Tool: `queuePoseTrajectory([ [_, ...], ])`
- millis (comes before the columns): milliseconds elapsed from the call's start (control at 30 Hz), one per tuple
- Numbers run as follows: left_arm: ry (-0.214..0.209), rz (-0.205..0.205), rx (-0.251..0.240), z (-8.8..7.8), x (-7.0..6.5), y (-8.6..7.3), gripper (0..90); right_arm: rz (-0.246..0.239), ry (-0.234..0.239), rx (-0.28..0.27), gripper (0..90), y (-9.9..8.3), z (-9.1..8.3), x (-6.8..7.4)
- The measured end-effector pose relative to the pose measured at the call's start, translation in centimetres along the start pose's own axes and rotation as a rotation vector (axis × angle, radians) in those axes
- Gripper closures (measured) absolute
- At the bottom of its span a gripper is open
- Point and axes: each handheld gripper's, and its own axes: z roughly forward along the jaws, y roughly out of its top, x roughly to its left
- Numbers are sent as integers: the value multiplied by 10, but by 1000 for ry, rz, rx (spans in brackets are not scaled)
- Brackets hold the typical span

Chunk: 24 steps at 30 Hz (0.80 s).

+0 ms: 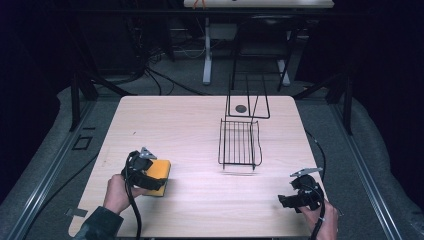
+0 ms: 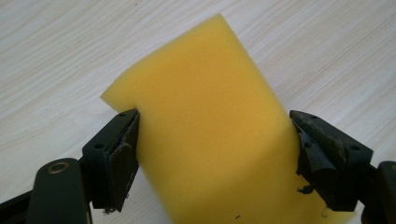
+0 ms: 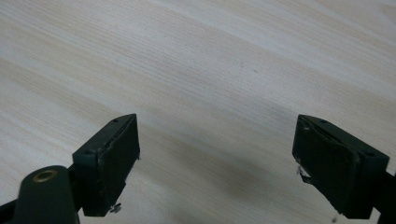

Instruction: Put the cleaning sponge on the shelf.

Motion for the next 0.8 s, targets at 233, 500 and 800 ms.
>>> queuePoseTrajectory([
  [233, -19, 36, 5, 4, -7, 7, 208, -1, -5, -2, 144, 0, 0, 1],
  [500, -36, 57, -11, 4, -12, 17, 208, 5, -11, 2, 146, 0, 2, 1],
  [800, -63, 97, -34, 4, -15, 35, 209, 19, -9, 6, 144, -1, 1, -5],
])
